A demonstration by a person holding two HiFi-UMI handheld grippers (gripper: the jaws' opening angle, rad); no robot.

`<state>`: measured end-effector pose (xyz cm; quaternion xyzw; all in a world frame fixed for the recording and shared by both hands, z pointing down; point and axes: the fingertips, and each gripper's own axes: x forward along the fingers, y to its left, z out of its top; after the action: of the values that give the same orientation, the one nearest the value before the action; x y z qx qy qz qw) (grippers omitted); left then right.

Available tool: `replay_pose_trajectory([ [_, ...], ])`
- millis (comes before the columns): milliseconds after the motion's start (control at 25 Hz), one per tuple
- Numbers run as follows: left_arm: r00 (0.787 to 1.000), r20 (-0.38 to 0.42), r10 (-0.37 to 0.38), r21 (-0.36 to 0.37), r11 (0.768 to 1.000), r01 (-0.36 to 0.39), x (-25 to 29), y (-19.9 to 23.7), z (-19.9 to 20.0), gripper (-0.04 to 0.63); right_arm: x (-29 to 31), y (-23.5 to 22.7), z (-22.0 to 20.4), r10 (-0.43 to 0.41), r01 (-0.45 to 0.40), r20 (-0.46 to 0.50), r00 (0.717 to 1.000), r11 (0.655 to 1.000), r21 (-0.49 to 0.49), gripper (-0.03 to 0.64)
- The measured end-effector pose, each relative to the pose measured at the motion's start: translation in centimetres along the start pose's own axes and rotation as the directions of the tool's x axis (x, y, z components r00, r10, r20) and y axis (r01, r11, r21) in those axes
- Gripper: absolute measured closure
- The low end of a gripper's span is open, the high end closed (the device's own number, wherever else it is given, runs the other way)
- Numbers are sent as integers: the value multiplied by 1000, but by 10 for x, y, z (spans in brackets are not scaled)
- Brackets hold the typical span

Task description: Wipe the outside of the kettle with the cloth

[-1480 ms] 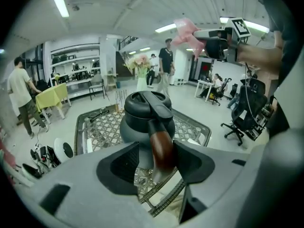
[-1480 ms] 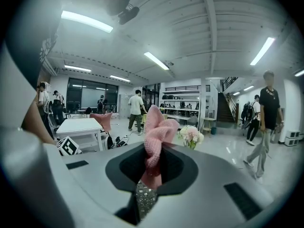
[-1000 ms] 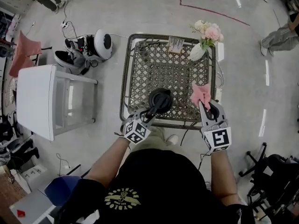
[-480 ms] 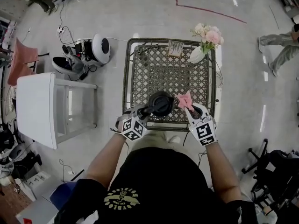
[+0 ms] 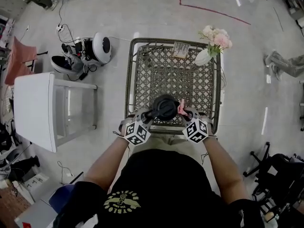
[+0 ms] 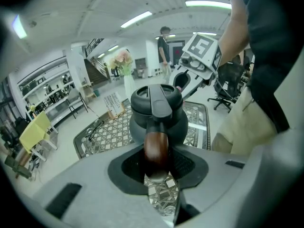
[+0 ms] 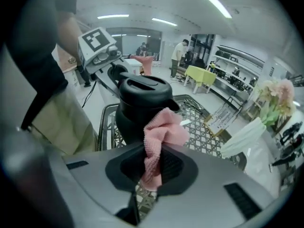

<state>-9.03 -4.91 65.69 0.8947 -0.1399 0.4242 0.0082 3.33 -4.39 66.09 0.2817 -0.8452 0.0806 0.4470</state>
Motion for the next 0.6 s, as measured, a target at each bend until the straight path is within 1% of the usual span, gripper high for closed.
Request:
replay_pose_trajectory([
  [120,1000,6,9,-4,1000,-9,1,1,-2,494,13,5,-4,23,-24,-18,1000,998,-61,574],
  [400,999,-4,43,-12,999,-43,2,2,-3,494,39,3,-22,56,-60,-49,997,994,-91,575],
  [600,998,-5,56,-1,998,-56,1,2,-5,494,54,4,-30,67,-72,-61,996,993,-93,574],
])
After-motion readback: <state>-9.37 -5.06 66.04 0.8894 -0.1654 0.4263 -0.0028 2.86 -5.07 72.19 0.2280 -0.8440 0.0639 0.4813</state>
